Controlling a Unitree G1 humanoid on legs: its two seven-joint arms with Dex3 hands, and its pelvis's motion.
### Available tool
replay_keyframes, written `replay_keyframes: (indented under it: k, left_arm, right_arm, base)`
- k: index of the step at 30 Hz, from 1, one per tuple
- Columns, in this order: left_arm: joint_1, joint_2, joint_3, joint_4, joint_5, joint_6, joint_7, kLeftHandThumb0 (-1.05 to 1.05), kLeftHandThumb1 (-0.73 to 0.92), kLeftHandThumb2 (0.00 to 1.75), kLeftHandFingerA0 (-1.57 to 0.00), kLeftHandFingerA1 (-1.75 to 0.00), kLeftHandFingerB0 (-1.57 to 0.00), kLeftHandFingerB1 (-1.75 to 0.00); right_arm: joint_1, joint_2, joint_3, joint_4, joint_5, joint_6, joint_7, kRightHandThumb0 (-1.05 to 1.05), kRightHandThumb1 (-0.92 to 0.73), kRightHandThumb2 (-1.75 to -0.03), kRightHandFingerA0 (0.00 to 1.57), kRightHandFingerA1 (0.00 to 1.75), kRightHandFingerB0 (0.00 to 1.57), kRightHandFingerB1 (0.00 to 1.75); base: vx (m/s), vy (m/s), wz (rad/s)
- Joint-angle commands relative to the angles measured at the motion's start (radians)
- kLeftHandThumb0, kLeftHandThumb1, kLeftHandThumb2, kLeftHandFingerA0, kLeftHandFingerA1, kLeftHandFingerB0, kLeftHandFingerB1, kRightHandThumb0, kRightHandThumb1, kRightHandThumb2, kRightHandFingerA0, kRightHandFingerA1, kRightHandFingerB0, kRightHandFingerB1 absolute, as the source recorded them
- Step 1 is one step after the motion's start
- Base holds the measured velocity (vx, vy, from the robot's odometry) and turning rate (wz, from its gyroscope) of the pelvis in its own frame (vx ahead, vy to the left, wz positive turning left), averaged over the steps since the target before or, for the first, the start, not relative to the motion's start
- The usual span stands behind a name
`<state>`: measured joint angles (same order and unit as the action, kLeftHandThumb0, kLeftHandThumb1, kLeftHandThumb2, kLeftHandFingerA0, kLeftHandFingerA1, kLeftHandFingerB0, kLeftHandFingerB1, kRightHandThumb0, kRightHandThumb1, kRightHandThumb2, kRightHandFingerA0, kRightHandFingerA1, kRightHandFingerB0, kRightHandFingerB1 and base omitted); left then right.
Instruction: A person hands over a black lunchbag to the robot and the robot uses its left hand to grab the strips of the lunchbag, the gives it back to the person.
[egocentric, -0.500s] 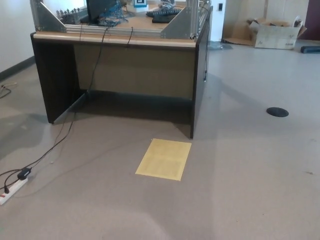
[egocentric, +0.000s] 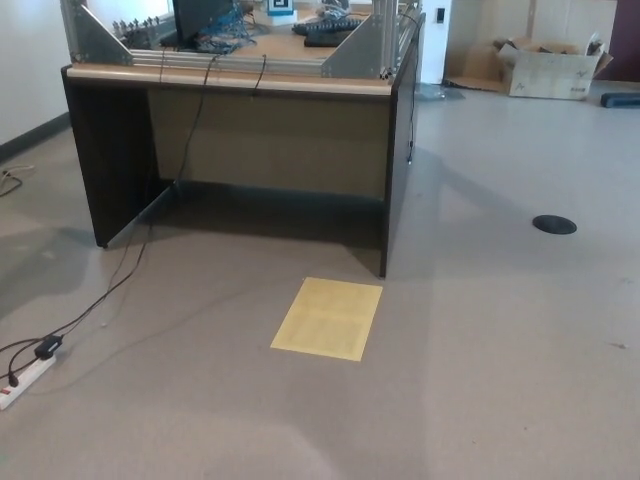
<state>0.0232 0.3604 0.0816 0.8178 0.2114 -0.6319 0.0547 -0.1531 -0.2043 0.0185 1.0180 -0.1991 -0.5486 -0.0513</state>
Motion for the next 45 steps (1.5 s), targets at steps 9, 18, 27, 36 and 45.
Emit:
replay_keyframes:
  k: [9,18,27,36,45]
  left_arm:
    - [-0.038,0.112,0.065,-0.452,-0.152,0.019,-0.155,-0.35,0.29,0.89,0.0,-0.48,0.0,-0.47]
    - [-0.167,0.241,0.092,-0.886,-0.186,0.242,-0.253,-0.7,0.44,0.85,0.0,-0.24,-0.1,-0.26]
    - [-0.586,0.301,0.01,-1.081,-0.213,0.467,-0.352,-0.72,0.46,0.83,-0.04,-0.18,-0.06,-0.21]
    - [-0.885,0.184,-0.144,-1.149,-0.15,0.687,-0.377,-0.71,0.44,0.85,0.0,-0.16,-0.06,-0.2]
    - [-1.02,0.019,-0.325,-1.134,0.002,0.821,-0.362,-0.79,0.5,0.88,-0.02,-0.11,-0.06,-0.14]
  right_arm:
    - [-0.047,-0.024,-0.011,0.061,0.006,-0.122,-0.033,-0.68,-0.79,-0.64,0.43,0.42,0.36,0.39]
    - [-0.057,-0.021,-0.002,0.057,-0.003,-0.118,-0.043,-0.67,-0.79,-0.64,0.44,0.43,0.37,0.39]
    - [-0.071,-0.015,0.0,0.045,0.002,-0.088,-0.037,-0.7,-0.81,-0.64,0.43,0.4,0.4,0.38]
    - [-0.085,-0.02,0.007,0.051,-0.006,-0.078,-0.031,-0.68,-0.79,-0.64,0.46,0.41,0.4,0.38]
    - [-0.049,-0.01,0.023,0.035,-0.012,-0.091,-0.03,-0.65,-0.77,-0.63,0.44,0.41,0.37,0.37]
  base:
    - [0.0,0.0,0.0]
    - [0.0,0.0,0.0]
    - [0.0,0.0,0.0]
    - [0.0,0.0,0.0]
    - [0.0,0.0,0.0]
